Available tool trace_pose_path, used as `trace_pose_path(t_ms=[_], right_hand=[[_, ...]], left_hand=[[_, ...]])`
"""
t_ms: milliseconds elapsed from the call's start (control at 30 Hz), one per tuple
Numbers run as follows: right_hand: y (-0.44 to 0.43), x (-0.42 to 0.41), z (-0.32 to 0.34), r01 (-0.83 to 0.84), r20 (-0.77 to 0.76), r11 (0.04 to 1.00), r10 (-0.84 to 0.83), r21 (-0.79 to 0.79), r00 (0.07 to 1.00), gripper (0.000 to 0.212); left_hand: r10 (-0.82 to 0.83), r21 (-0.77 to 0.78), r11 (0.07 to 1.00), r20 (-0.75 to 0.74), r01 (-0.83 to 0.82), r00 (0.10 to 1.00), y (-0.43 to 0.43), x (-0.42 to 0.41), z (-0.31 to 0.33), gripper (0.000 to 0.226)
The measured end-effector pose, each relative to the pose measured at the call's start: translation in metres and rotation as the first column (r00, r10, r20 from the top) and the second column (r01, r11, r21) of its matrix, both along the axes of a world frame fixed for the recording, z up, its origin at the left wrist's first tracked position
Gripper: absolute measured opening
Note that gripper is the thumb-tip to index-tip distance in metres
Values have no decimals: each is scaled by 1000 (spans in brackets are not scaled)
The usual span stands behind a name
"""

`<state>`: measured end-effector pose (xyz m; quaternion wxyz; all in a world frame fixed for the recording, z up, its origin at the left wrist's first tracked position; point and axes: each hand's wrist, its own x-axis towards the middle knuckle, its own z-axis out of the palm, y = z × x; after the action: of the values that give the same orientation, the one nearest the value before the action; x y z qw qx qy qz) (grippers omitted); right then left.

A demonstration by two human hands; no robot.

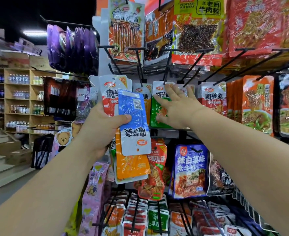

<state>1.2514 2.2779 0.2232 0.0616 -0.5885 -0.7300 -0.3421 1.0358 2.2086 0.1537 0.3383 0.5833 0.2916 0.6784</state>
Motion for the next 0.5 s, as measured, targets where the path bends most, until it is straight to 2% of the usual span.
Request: trace_pose_path(t_ms=[67, 100, 133, 167, 200, 233, 267, 300, 367, 433, 500], right_hand=[[-7, -4, 0, -59, -49, 997, 61, 45, 997, 70], [-13, -7, -1, -142, -136, 986, 153, 92, 979, 65], [-20, -10, -3, -243, -267, 959, 276, 148, 924, 60], [-28, -15, -7, -346, -425, 915, 402, 206, 811, 56], [-37, -20, -12, -428, -586, 868, 488, 250, 647, 54], [-46, -26, -18, -485, -720, 836, 500, 256, 482, 53], [-54, -32, -25, -537, -811, 812, 465, 230, 355, 55], [-61, -37, -34, -580, -867, 791, 416, 197, 273, 58], [-74, -45, -49, -628, -903, 758, 377, 175, 204, 60], [-86, -51, -61, -630, -888, 741, 425, 233, 172, 52], [-98, -56, -73, -599, -840, 737, 509, 311, 189, 51]], left_hand=[[-6, 2, 1000, 5, 6, 1000, 0, 0, 0, 33], [-5, 3, 1000, 10, 5, 1000, 0, 0, 0, 33], [-5, 5, 1000, 17, 5, 1000, -1, 1, 0, 34], [-3, 8, 1000, 23, 3, 1000, -2, 1, 0, 34], [-2, 12, 1000, 27, 2, 1000, -3, 2, 1, 35], [2, 17, 1000, 35, -2, 999, -4, 3, 3, 35], [8, 23, 1000, 51, -9, 999, -5, 3, 4, 36], [21, 32, 999, 77, -24, 997, -7, 4, 5, 36], [55, 47, 997, 149, -63, 987, -13, 4, 5, 37], [76, 55, 995, 209, -89, 975, -21, 4, -1, 35], [92, 40, 994, 249, -105, 964, -32, 3, -12, 33]])
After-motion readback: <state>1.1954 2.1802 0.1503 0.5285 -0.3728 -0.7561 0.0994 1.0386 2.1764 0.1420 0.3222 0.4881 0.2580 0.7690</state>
